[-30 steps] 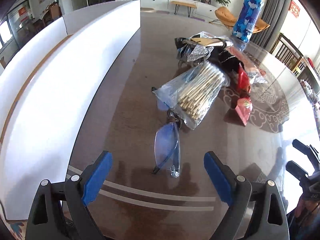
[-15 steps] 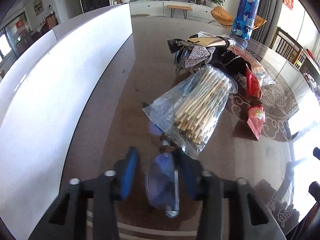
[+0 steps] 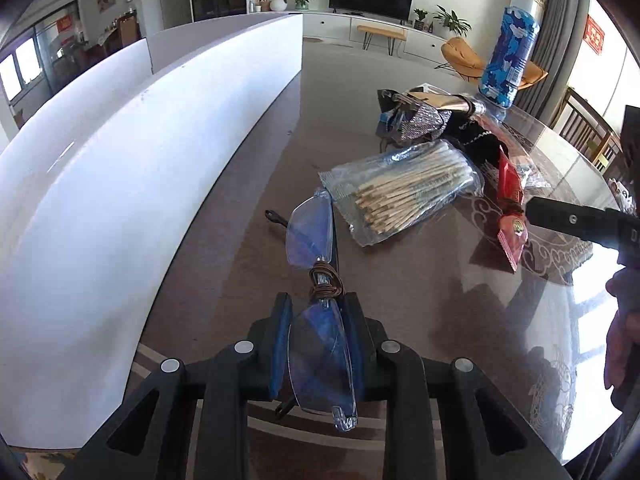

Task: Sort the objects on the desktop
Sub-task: 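Grasp the glasses with the left tool while the right tool grasps the red snack packet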

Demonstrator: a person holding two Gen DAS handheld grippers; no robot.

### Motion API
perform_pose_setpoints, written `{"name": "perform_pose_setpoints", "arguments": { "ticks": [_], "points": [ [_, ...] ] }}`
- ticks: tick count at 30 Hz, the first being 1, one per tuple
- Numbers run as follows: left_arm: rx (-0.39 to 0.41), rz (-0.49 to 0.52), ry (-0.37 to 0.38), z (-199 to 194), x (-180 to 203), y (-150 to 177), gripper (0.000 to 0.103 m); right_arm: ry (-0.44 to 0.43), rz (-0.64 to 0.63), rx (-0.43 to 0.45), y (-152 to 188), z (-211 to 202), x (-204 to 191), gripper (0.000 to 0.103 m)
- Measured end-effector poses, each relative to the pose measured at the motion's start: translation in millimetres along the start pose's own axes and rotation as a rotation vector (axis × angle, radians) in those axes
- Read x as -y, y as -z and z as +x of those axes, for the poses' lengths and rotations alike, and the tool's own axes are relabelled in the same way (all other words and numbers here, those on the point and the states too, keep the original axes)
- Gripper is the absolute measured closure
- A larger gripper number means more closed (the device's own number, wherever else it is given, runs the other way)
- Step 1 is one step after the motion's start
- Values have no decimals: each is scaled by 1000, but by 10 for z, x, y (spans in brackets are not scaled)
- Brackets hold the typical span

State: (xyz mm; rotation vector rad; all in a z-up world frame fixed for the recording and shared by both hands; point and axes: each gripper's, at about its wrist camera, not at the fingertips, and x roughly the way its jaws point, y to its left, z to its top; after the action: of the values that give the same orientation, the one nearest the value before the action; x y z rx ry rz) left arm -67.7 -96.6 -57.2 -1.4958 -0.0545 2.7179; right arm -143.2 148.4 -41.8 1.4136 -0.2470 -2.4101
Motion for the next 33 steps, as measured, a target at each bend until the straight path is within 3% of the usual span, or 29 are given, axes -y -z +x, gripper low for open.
{"name": "perform_pose_setpoints", "arguments": {
  "ticks": [5,6,8,10,13,18,23,26,27,29,30,31,33],
  "points": [
    [-11,-9,-16,0,-131,73,77,90,15,-38,-137,320,-126,4],
    [-10,-2,-21,2,-126,85,77,113,1,-27,-132,338,-149,10],
    [-8,10,-27,-8,-125,96,77,171,-54,-11,-125,353,-224,28],
    [-6,18,-32,-1,-97,92,77,212,-119,5,-110,340,-280,71],
    [-7,38,-7,-7,-48,110,77,217,-157,2,-34,261,-249,78],
    [-11,106,44,-43,206,192,77,205,-191,18,380,-90,17,78],
    [-12,191,139,-60,724,285,77,309,-209,83,914,-598,473,78],
    [-6,245,160,12,1044,204,77,328,-161,77,1043,-708,752,74],
    [-4,252,161,53,1132,146,77,317,-142,88,1032,-734,829,67],
    [-2,260,161,117,1239,58,75,315,-109,89,1026,-760,921,43],
    [-2,253,164,133,1241,36,74,307,-98,90,1018,-761,957,27],
    [-2,243,179,139,1231,20,68,305,-96,93,1019,-763,967,19],
    [1,215,200,142,1189,11,49,307,-111,89,1059,-740,953,18]
  ]
}}
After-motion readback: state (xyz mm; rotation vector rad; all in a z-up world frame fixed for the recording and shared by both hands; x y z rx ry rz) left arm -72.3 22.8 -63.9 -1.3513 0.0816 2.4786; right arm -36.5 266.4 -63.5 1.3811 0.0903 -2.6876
